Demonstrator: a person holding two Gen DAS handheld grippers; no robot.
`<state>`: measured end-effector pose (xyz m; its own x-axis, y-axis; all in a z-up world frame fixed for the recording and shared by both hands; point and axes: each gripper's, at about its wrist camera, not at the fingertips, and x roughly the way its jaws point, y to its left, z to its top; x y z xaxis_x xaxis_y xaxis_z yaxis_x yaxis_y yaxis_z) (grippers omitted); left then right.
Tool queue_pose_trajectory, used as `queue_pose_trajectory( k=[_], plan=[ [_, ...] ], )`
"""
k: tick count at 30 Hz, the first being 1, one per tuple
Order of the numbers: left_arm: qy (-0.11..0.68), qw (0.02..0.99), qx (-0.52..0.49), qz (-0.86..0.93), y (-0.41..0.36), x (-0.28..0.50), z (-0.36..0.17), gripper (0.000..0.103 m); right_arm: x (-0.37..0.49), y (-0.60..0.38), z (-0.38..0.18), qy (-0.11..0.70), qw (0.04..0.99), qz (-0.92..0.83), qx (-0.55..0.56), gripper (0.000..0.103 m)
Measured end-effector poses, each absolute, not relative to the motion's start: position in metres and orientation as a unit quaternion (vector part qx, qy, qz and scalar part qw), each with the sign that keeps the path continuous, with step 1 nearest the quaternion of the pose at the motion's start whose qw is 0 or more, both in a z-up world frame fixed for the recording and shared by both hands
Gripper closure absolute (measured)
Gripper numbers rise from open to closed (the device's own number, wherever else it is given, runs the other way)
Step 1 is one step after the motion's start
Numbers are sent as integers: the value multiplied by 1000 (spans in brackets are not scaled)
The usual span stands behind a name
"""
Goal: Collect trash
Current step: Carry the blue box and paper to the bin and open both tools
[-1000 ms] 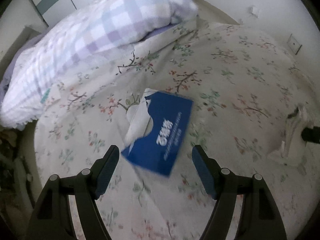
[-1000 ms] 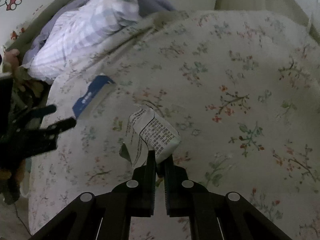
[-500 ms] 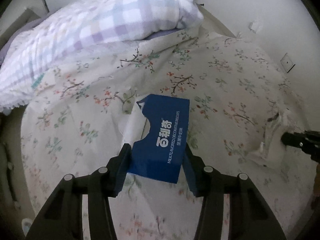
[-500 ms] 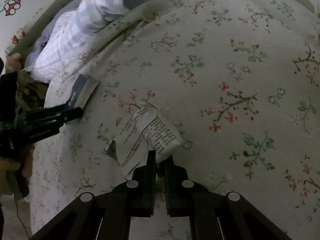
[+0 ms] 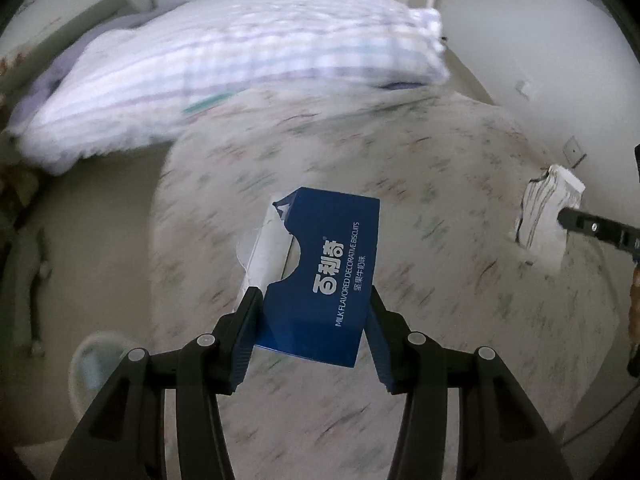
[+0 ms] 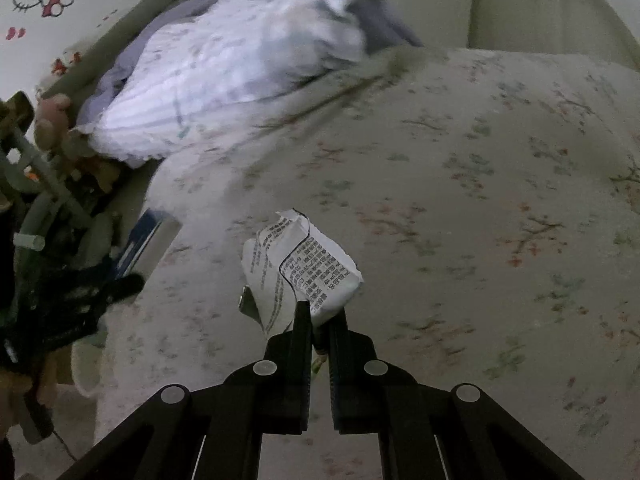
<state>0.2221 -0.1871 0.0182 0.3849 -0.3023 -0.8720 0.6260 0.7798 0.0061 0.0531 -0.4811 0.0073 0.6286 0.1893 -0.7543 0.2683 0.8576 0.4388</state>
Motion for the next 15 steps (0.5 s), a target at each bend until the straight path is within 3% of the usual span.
queue_pose_trajectory(
  k=[7,15],
  plan=[
    [491,833,117,-226,-68,222,14,50,75,-403,15,441,863,16,245,98],
    [509,837,74,-188,6,227,-8,50,112,-313,6,465,856,69,217,98]
  ],
)
